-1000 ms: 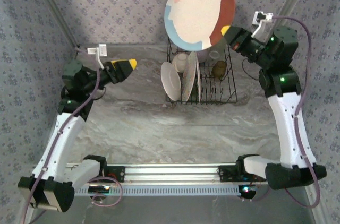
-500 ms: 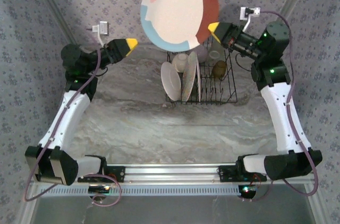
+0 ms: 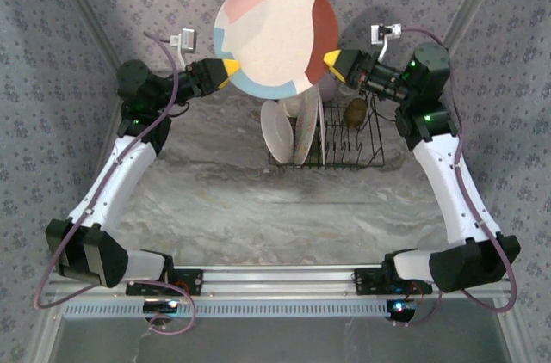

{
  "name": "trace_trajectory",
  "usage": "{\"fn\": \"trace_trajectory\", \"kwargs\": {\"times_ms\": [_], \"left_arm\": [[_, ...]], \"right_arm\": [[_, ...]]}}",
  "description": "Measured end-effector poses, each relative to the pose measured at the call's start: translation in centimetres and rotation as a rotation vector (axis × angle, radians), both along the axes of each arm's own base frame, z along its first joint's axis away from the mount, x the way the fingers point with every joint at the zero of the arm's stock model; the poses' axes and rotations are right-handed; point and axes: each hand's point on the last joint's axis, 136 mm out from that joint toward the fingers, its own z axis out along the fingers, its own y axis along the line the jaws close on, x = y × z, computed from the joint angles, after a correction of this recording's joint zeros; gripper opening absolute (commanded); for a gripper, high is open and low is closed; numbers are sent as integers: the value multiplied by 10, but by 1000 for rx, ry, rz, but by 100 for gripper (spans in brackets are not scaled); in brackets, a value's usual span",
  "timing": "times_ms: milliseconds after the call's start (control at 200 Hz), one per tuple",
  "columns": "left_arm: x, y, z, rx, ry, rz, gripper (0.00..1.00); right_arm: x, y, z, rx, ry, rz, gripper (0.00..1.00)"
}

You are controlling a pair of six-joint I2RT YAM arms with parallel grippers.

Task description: Unload the mixed dishes from the dish rack

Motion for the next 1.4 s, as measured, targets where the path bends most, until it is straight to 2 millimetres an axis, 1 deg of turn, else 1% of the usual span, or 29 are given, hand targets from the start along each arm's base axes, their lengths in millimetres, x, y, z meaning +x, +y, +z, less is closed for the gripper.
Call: {"fn": "trace_trajectory", "kwargs": {"times_ms": [60, 255, 310, 355, 475, 660, 715, 780, 855, 889, 954, 1059, 1159, 1289, 1399], "left_arm": [[2, 0, -1, 1, 10, 8, 28], [8, 2, -3, -4, 22, 41, 14], [10, 3, -4, -5, 34, 51, 8], [12, 3, -5, -8, 46, 57, 0], [12, 4, -6, -19, 67, 72, 0], [14, 6, -16, -20, 97, 92, 0], [15, 6, -18, -20, 105, 97, 0], [16, 6, -19, -19, 104, 111, 0], [21, 9, -22, -25, 116, 142, 0], [23, 10, -24, -26, 123, 154, 0], [27, 12, -29, -26, 138, 174, 0], [30, 14, -36, -25, 158, 194, 0], [32, 15, -37, -27, 162, 202, 0], [34, 16, -36, -32, 162, 218, 0], [38, 22, -37, -34, 170, 243, 0]], "right_arm": [[0, 0, -2, 1, 6, 1, 0], [1, 1, -3, 10, 10, 3, 0], [1, 1, -3, 10, 6, 3, 0], [1, 1, -2, 10, -4, 1, 0], [3, 2, -4, 10, -11, -4, 0], [6, 3, -14, 7, 12, -11, 0], [7, 3, -17, 4, 17, -15, 24], [8, 3, -21, 4, 28, -17, 47], [7, 2, -23, 3, 34, -19, 77], [6, 2, -23, 3, 33, -21, 86], [4, 0, -21, 2, 18, -28, 99], [0, -4, -13, 4, -12, -41, 100], [-3, -8, -8, 1, -36, -53, 100], [-8, -14, -9, -38, -62, -91, 100], [-18, -22, -11, -95, -88, -143, 100]]}}
